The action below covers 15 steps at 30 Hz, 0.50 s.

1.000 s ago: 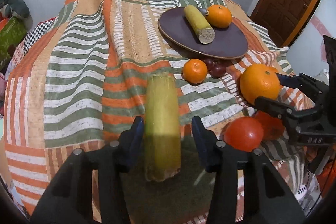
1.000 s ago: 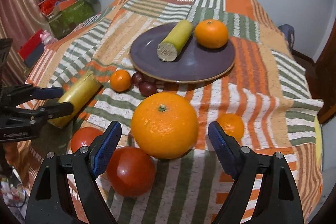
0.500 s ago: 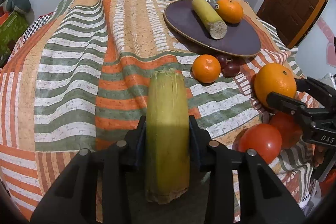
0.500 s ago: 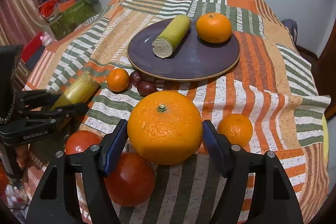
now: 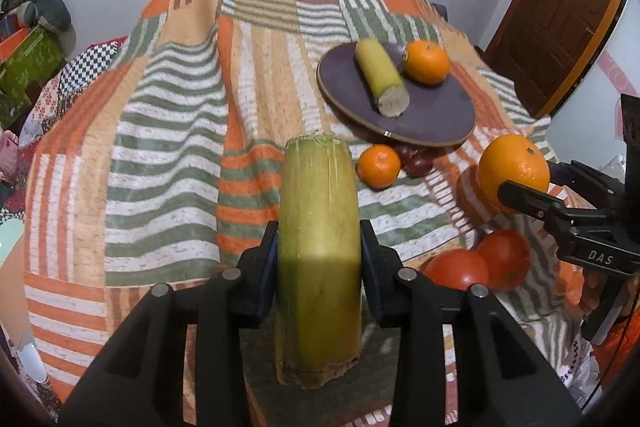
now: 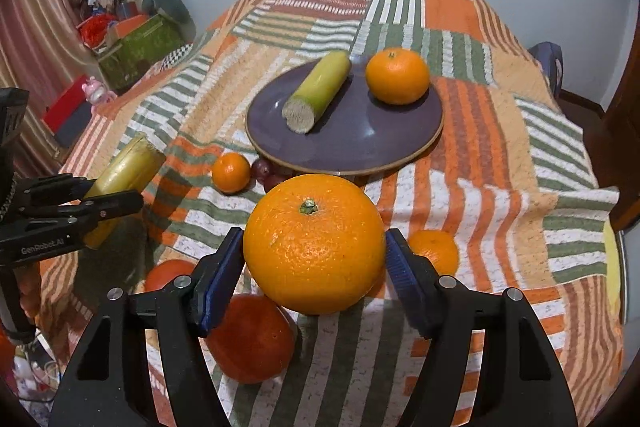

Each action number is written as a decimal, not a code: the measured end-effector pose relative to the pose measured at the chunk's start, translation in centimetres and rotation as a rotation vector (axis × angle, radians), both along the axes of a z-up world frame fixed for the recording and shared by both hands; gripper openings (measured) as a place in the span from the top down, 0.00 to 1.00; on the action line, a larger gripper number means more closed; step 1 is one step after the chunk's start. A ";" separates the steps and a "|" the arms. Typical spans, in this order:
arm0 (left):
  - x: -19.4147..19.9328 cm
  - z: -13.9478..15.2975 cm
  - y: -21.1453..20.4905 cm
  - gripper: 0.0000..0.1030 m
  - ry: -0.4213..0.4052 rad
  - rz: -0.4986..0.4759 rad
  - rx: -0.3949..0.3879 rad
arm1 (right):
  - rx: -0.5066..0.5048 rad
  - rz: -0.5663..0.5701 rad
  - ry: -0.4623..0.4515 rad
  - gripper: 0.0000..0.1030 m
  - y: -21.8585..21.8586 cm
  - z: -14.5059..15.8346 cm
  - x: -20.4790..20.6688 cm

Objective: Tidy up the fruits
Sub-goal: 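Close the left gripper on the second corn cob while the right gripper grasps the large orange, then carry the corn cob with the left gripper while the right gripper carries the orange to the plate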

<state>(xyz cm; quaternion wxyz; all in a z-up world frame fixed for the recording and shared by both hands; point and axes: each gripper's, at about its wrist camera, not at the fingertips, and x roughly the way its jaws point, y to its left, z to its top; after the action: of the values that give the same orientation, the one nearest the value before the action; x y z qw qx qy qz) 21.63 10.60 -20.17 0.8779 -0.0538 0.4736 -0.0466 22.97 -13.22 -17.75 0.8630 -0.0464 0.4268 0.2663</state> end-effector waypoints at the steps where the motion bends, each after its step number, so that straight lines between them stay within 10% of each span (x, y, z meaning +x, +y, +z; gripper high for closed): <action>1: 0.0 0.5 0.0 0.64 -0.010 0.001 -0.001 | 0.001 -0.001 -0.006 0.35 -0.1 0.3 0.1; 15: 3.7 4.2 -1.5 0.64 -0.083 -0.005 -0.007 | 0.002 -0.023 -0.109 0.35 -0.8 3.8 2.2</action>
<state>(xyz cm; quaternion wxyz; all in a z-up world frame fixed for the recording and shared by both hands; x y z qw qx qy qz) 25.37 9.12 -15.98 0.8964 -0.0536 0.4368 -0.0526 25.15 -13.97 -13.99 0.8881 -0.0552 0.3793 0.2537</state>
